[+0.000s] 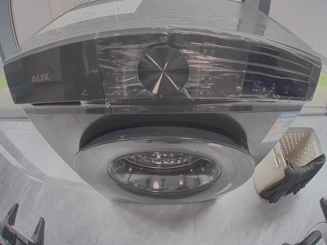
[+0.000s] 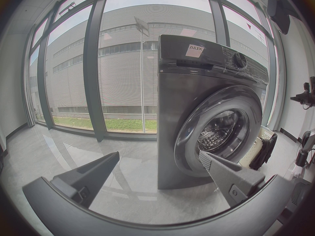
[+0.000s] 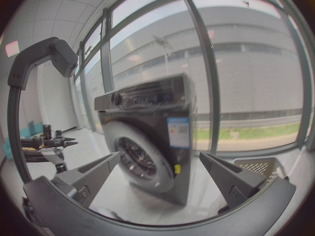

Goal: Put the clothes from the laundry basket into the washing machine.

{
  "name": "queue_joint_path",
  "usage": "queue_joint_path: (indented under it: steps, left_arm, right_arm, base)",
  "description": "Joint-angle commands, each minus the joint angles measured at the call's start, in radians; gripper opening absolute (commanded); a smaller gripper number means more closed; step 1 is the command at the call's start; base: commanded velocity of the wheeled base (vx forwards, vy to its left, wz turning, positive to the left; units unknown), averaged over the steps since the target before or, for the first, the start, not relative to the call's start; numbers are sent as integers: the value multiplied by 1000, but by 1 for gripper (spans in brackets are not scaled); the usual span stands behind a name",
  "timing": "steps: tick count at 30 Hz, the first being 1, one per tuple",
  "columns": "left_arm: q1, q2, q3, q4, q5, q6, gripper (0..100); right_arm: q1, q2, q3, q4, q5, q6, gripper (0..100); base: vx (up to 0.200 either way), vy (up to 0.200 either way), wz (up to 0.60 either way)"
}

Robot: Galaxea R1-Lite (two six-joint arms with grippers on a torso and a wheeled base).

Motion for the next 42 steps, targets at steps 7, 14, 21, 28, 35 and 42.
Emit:
queue_joint_path:
  steps: [7,14,21,28,35,42]
  left_arm:
    - [0,-15,18,0,-1,-1,100]
    - [0,-15,18,0,-1,-1,100]
    - [0,-15,18,0,-1,-1,100]
    - [0,-15,18,0,-1,-1,100]
    - [0,-15,18,0,-1,-1,100]
    - [0,-15,18,0,-1,-1,100]
  right_arm:
    - [122,541,76,-144,154,-1,100]
    - [142,739,76,-302,152,-4,100]
    - [159,877,63,-420,144,-2,100]
    - [167,998,40,-512,120,-2,100]
    - [199,1033,19,-517,112,3,100]
    - [234,1082,-23,-517,111,4,100]
  base:
    - [0,0,0]
    - [0,0,0]
    - [0,0,0]
    - [0,0,0]
    - [0,0,0]
    - [0,0,0]
